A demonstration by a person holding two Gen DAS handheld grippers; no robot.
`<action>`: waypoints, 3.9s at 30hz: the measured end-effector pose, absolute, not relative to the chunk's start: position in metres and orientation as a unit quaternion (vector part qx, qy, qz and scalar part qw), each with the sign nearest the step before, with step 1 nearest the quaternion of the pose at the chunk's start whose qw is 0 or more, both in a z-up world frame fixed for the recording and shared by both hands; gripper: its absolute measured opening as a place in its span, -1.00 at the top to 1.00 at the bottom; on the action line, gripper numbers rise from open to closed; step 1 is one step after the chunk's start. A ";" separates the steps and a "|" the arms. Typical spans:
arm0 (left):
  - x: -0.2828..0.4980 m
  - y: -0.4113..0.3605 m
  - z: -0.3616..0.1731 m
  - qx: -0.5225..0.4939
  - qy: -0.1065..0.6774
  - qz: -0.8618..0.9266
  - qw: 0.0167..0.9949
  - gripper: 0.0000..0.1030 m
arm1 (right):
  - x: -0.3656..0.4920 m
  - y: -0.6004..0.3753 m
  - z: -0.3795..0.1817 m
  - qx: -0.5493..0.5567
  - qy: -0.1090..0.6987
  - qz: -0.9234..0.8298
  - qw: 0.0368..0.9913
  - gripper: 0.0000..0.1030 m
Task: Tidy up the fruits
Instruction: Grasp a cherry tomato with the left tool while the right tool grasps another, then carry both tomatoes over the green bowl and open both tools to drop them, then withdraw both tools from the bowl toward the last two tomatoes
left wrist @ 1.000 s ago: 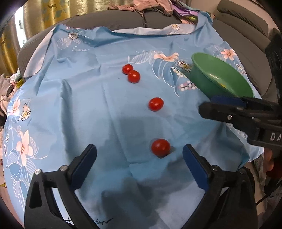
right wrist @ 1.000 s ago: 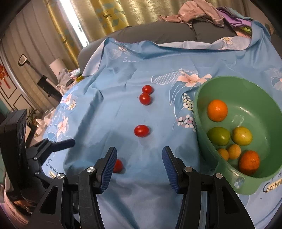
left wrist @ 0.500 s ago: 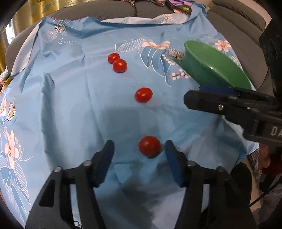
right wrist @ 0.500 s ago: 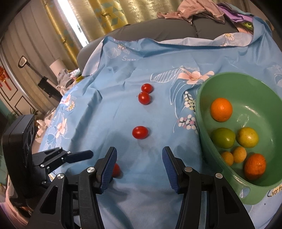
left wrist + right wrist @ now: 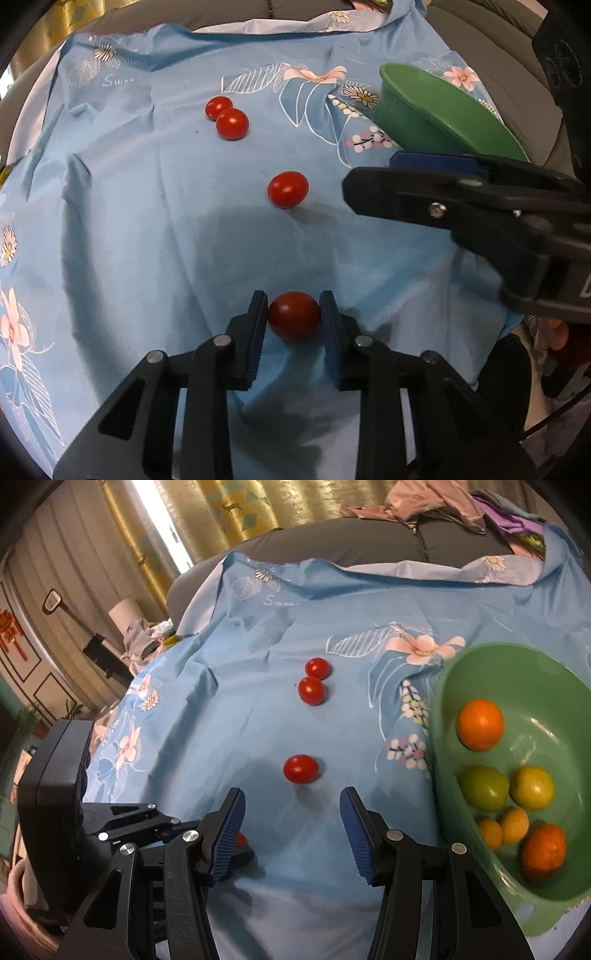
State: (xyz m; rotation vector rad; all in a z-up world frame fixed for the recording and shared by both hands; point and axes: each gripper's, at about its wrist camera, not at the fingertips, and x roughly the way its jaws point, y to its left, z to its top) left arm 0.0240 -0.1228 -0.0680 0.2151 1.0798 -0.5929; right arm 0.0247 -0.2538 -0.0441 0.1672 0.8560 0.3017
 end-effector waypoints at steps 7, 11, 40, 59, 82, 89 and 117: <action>0.031 -0.097 -0.064 0.075 0.500 -0.256 0.824 0.47 | 0.044 -0.240 -0.053 0.051 0.427 0.149 0.890 -0.05; 0.037 -0.078 -0.060 0.062 0.495 -0.234 0.835 0.46 | 0.060 -0.229 -0.063 0.029 0.442 0.141 0.886 -0.05; 0.025 -0.077 -0.028 0.068 0.458 -0.227 0.857 0.46 | 0.032 -0.224 -0.030 0.011 0.389 0.149 0.909 0.38; 0.013 -0.173 0.035 0.139 0.375 -0.291 0.869 0.46 | -0.025 -0.309 0.018 0.068 0.304 0.084 0.947 0.38; 0.037 -0.279 0.001 0.213 0.380 -0.310 0.845 0.42 | -0.026 -0.393 -0.011 0.102 0.327 -0.021 0.939 0.38; 0.043 -0.275 -0.003 0.215 0.379 -0.285 0.854 -0.12 | -0.024 -0.399 -0.015 0.112 0.337 -0.031 0.934 0.25; 0.000 -0.099 0.043 0.133 0.323 -0.110 0.930 -0.98 | -0.036 -0.283 0.033 0.053 0.297 0.104 0.948 0.04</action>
